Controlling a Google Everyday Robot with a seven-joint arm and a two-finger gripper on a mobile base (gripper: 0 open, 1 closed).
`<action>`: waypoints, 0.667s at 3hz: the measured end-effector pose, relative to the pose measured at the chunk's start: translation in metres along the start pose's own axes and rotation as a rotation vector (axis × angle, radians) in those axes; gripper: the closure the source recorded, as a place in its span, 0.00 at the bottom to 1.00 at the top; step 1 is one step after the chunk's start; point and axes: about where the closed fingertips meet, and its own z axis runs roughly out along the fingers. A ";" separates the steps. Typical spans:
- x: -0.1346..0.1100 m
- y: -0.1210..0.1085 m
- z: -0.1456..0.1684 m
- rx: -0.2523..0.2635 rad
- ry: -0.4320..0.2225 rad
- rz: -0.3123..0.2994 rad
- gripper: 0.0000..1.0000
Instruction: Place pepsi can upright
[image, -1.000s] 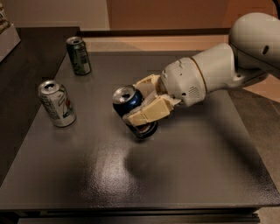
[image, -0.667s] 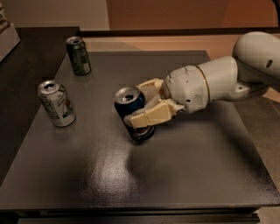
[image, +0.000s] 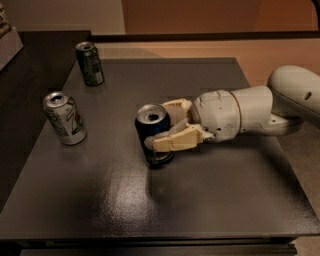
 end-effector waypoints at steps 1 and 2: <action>0.007 0.001 -0.002 0.006 -0.034 -0.011 0.83; 0.014 0.002 -0.004 0.008 -0.067 -0.017 0.59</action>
Offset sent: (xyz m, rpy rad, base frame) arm -0.0001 -0.0145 -0.0232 0.1116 -0.0104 -0.0195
